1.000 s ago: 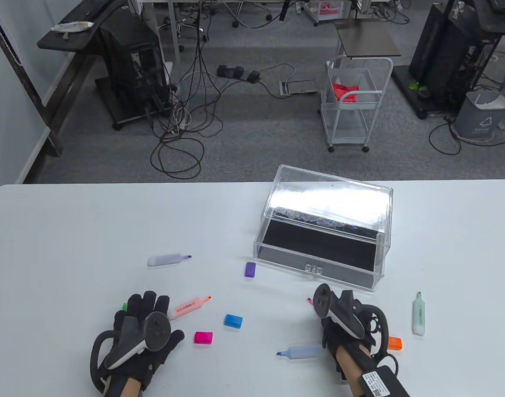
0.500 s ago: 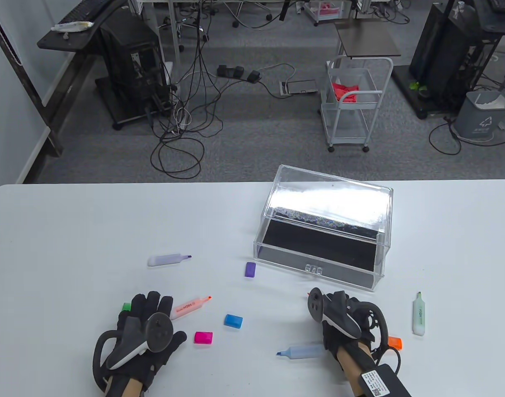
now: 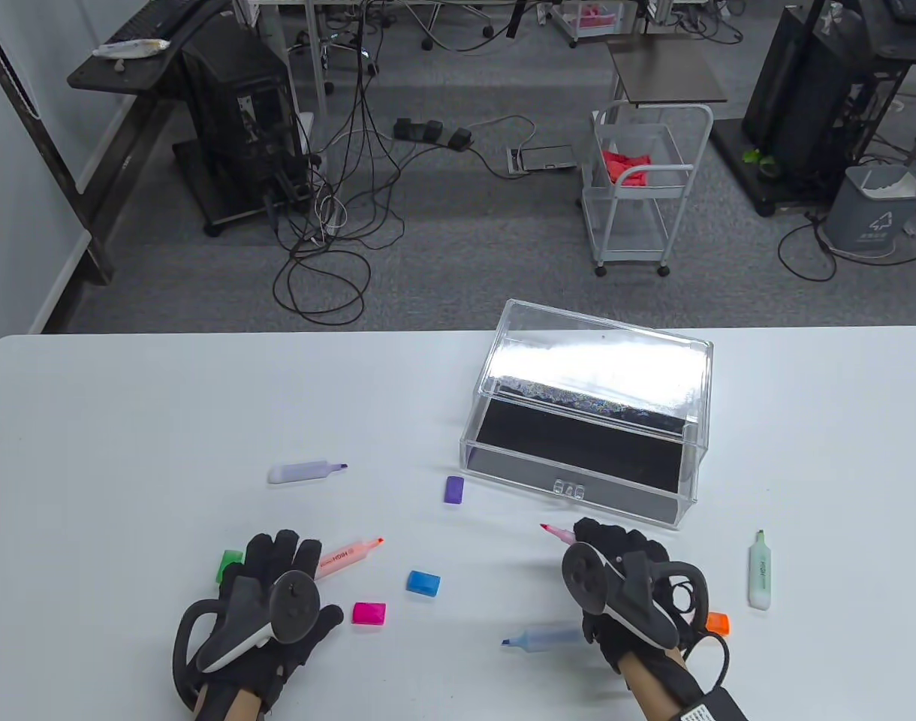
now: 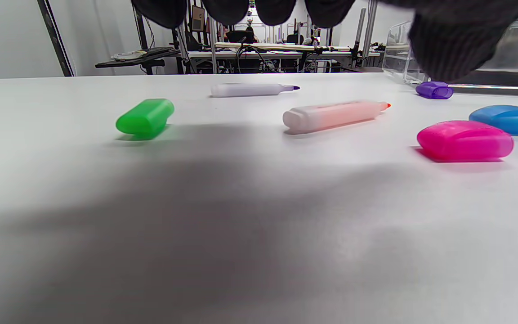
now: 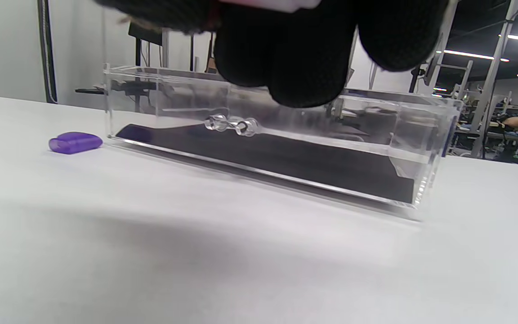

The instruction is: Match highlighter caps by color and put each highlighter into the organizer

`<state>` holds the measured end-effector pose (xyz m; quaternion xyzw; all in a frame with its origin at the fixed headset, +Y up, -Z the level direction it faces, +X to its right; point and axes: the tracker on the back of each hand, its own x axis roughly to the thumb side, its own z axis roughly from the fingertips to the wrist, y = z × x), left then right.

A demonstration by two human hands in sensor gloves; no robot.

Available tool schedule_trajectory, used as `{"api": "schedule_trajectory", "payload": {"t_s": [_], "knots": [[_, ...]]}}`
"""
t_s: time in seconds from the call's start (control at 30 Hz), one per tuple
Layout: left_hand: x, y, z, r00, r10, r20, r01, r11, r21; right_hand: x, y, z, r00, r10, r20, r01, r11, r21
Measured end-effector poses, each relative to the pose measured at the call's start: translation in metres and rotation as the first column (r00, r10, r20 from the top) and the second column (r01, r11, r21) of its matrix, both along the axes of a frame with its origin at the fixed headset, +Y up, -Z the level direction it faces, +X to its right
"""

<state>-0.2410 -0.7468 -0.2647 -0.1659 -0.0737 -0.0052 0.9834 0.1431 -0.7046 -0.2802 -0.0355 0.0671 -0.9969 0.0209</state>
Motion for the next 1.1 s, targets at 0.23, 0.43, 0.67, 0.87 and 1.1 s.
{"api": "schedule_trajectory", "payload": {"t_s": [0.23,0.43,0.67,0.87,1.1], "knots": [[0.013,0.006,0.004,0.994,0.046,0.094,-0.049,0.998,0.028,-0.002,-0.003,-0.001,1.000,0.003,-0.008,-0.003,1.000,0.002],[0.052,-0.005,0.001,0.977,-0.052,0.205,0.053,0.999,0.001,-0.001,-0.005,-0.002,1.000,-0.004,-0.013,0.004,1.000,-0.007],[0.062,-0.023,-0.008,0.973,-0.128,0.192,0.137,0.990,-0.034,-0.006,-0.005,-0.002,0.999,0.003,-0.039,-0.003,1.000,-0.003],[0.059,-0.026,-0.008,0.977,-0.091,0.191,0.094,0.996,-0.002,-0.010,-0.008,-0.001,0.998,0.017,-0.061,-0.017,1.000,0.003],[0.067,-0.028,-0.005,0.962,-0.129,0.242,0.121,0.992,0.047,-0.016,-0.010,0.000,0.996,0.027,-0.090,-0.026,1.000,0.013]]}}
